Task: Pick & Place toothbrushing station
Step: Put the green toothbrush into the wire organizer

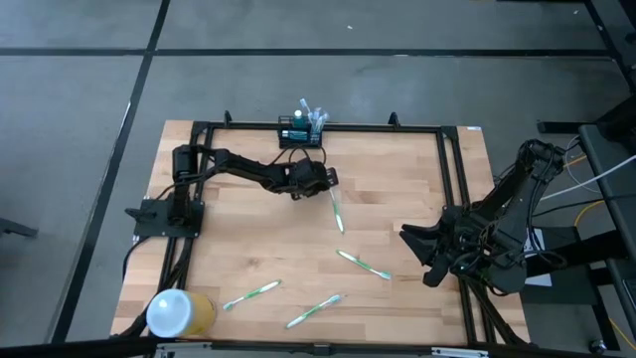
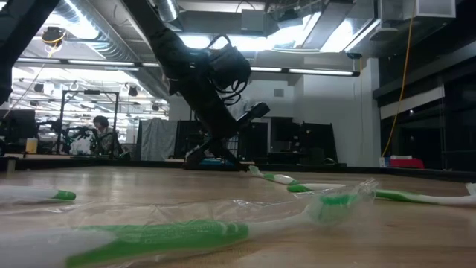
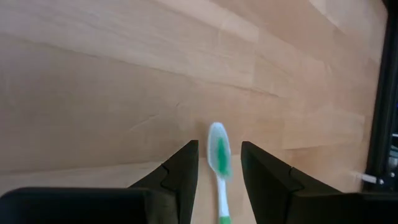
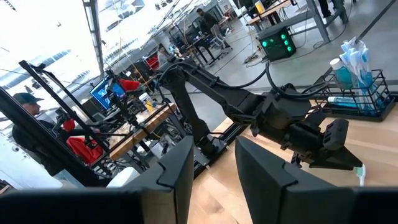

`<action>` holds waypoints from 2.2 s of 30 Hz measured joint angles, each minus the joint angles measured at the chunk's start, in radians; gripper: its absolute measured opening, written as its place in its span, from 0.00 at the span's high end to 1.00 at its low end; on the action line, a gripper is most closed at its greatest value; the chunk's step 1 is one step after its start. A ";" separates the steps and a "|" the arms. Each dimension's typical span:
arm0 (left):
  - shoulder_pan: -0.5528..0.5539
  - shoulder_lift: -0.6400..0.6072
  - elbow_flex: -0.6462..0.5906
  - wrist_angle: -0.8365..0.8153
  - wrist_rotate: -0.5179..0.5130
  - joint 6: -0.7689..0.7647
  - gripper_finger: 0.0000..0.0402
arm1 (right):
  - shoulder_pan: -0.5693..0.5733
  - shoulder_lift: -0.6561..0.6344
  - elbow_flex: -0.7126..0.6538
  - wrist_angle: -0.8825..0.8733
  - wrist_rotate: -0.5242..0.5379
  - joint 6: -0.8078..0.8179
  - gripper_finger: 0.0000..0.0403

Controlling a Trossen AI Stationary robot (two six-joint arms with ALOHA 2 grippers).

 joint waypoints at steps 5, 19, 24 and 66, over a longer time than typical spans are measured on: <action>0.003 0.001 0.000 0.000 -0.003 0.010 0.71 | 0.000 0.000 0.000 0.000 0.000 -0.001 0.70; 0.001 0.035 0.000 0.048 -0.030 0.014 0.82 | 0.000 0.000 0.000 -0.002 0.000 0.001 0.70; 0.008 0.035 0.000 0.129 -0.054 0.087 0.98 | 0.000 0.000 0.000 0.000 0.000 0.004 0.70; 0.323 -0.542 -0.206 0.455 -0.865 0.978 1.00 | -0.002 0.000 0.000 -0.018 0.042 0.082 0.70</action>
